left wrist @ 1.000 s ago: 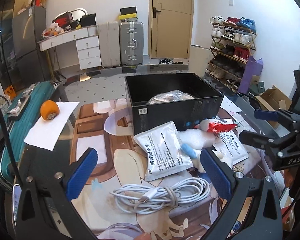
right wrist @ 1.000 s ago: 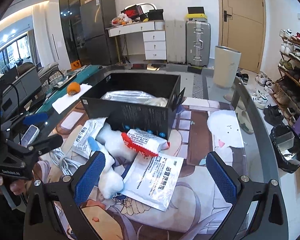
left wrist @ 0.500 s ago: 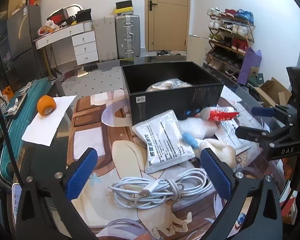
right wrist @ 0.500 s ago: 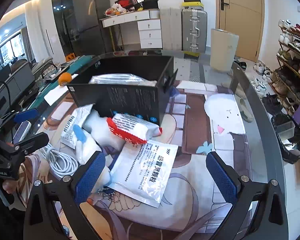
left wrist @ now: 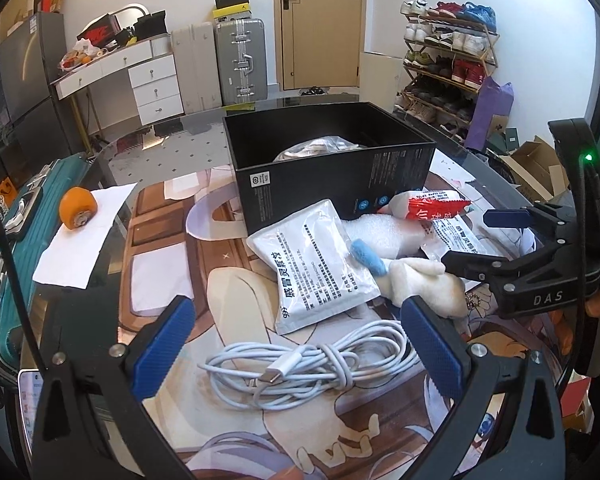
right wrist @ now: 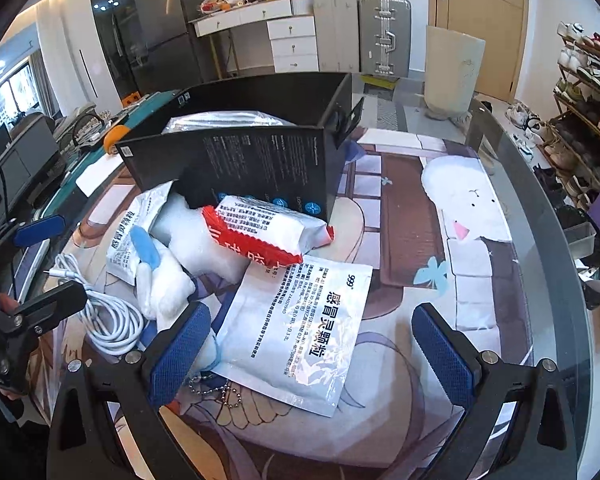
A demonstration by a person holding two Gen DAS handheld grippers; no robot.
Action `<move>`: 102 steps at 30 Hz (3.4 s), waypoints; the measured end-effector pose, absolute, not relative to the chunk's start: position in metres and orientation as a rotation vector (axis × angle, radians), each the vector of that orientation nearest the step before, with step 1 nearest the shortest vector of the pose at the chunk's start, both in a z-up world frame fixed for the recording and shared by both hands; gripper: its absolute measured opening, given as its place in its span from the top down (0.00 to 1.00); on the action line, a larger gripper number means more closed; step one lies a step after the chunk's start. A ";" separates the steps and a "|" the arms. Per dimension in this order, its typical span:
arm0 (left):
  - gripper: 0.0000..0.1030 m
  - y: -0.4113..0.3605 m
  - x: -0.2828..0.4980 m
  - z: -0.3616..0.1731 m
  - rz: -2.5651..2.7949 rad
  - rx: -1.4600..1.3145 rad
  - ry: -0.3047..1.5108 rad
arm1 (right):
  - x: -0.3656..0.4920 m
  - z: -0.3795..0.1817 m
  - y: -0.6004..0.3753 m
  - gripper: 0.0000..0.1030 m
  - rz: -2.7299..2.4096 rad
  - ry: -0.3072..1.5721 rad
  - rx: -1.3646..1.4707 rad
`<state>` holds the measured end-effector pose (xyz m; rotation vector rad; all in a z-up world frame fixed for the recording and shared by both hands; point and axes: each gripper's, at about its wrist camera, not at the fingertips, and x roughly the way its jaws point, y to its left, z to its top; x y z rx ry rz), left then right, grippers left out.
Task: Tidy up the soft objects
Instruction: 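Withdraw both grippers from the box back over the table, then grasp the white medicine sachet with the right gripper while the left gripper grasps the white cable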
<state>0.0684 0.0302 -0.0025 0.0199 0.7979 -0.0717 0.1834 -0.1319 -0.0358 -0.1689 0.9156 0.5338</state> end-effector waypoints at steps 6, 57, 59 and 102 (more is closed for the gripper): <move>0.00 0.030 0.070 -0.005 -0.078 0.022 0.809 | 0.187 -0.038 -0.131 0.01 0.524 0.930 -0.168; 0.00 0.031 0.070 -0.004 -0.084 0.047 0.822 | 0.181 -0.040 -0.144 0.62 0.583 0.904 -0.295; 0.00 0.031 0.069 -0.003 -0.090 0.049 0.825 | 0.178 -0.039 -0.145 0.65 0.591 0.905 -0.303; 0.74 0.008 0.050 -0.015 -0.317 0.117 0.900 | 0.166 -0.023 -0.162 0.67 0.615 0.870 -0.291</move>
